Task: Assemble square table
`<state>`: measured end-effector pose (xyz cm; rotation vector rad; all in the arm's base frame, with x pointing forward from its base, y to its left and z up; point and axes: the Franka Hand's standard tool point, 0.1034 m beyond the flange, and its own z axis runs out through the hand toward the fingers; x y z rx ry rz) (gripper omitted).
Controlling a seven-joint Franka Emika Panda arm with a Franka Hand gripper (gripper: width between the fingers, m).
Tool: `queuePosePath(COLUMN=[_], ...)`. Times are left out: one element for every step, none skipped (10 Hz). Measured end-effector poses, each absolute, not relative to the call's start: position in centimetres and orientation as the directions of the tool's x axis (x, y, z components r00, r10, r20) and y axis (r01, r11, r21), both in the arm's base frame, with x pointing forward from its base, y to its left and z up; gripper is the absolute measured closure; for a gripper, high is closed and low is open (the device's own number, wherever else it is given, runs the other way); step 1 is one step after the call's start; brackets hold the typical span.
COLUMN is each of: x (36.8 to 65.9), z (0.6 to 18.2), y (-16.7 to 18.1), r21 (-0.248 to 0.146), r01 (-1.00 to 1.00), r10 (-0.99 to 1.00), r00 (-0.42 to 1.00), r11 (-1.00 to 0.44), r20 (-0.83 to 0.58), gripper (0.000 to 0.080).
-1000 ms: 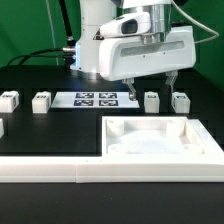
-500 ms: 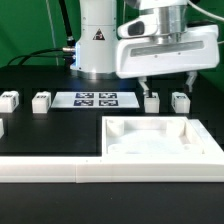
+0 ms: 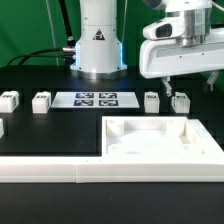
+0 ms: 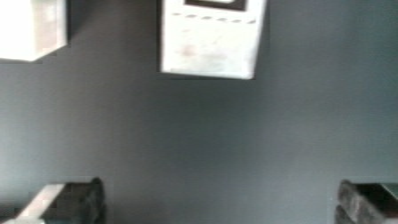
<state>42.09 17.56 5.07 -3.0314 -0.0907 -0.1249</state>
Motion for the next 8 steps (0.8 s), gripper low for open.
queuePosePath(x=[42.0,41.0,39.7,39.4,39.3,39.0,39.3,39.0], z=[5.1,4.9,4.5,4.1,3.8,3.9,4.1,4.2], y=[17.8,18.8,19.9,19.4,17.9,17.8,18.0,17.7], r21=[-0.104,-0.101,-0.086,-0.073,-0.064,-0.052,-0.05,-0.039], r01=[0.066,0.012,-0.003,0.035,0.065,0.053,0.058,0.053], r10=[0.057,0.006,-0.004,0.035,0.067,0.059,0.066,0.062], r00=[0.995,0.999,1.0,0.999,0.997,0.99,0.984,0.965], r11=[-0.992,-0.995,-0.996,-0.997,-0.996,-0.997,-0.997,-0.998], r20=[0.084,0.051,0.015,0.005,-0.036,-0.126,-0.166,-0.255], gripper=[0.0151,0.0151,0.0151,0.0151,0.0151,0.0151,0.0151,0.0151])
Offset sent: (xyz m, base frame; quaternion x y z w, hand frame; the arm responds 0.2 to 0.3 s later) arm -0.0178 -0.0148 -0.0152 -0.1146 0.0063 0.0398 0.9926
